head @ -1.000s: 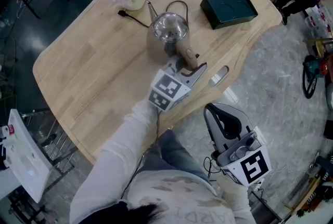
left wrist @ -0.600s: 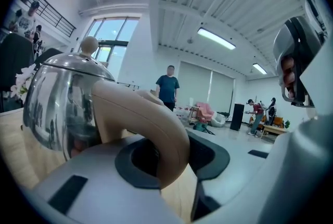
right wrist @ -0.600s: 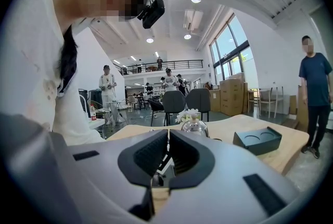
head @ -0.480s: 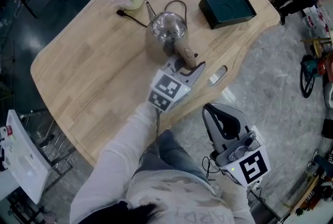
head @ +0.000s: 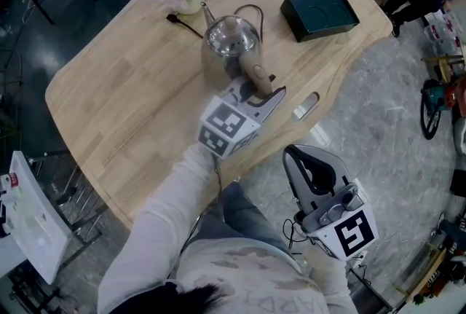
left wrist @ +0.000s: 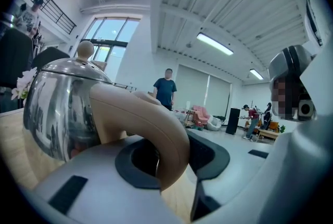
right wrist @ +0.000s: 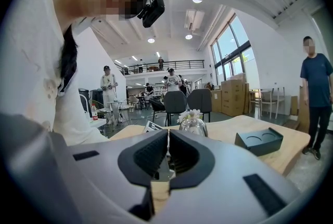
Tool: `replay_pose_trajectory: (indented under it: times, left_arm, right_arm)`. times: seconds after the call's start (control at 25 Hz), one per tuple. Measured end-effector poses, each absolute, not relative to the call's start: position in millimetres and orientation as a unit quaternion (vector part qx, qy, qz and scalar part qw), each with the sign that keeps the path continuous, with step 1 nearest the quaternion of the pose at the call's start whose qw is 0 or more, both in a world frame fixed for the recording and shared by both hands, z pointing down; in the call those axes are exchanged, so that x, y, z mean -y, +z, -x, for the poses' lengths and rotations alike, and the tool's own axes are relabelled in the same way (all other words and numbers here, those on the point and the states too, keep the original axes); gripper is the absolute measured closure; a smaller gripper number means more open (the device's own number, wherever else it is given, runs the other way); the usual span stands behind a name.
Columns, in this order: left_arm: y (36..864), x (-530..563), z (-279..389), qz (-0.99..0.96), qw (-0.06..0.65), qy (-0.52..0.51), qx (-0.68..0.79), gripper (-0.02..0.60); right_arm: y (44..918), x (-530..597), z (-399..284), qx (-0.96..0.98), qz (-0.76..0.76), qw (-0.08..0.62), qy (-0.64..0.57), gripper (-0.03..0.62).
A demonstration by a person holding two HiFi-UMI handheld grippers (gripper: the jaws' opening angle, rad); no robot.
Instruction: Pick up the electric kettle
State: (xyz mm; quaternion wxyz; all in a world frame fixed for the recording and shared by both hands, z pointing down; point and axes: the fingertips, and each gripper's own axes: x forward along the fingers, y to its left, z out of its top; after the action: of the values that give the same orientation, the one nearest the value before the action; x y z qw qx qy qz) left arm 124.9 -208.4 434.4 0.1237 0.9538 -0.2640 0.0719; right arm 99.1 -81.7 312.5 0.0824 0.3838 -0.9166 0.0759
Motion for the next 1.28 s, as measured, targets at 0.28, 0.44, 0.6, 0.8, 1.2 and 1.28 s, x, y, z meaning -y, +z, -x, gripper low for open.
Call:
replay_pose_trajectory:
  times: [0.28,0.44,0.6,0.8,1.2,1.28]
  left_arm:
    - [399.8,181.3,-116.7,-0.964,0.053,0.092,0.243,0.453]
    - [380.4,161.4,-106.4,-0.967,0.032,0.101,0.232,0.451]
    - [360.4,136.3,-93.1,-0.968,0.018,0.106,0.226,0.451]
    - [335.2,101.1,-74.6,-0.969,0.001,0.105,0.222,0.451]
    - [300.1,17.6,-35.7,-0.969,-0.010,0.098,0.226,0.451]
    - [295.0,-0.4,-26.3,-0.969,-0.009,0.091,0.228,0.451]
  right_arm:
    - [302.8,72.5,-84.0,0.924,-0.370,0.073,0.067,0.576]
    - [293.8,63.4,-73.5,0.927,-0.364,0.067,0.060,0.576]
    - [283.5,49.1,-65.8,0.928,-0.364,0.061,0.051,0.576]
    - [270.6,26.3,-57.2,0.928,-0.367,0.056,0.038,0.576]
    - [252.4,-33.5,-35.8,0.925,-0.378,0.045,0.013,0.576]
    - [252.7,-46.5,-29.4,0.924,-0.380,0.045,0.008,0.576]
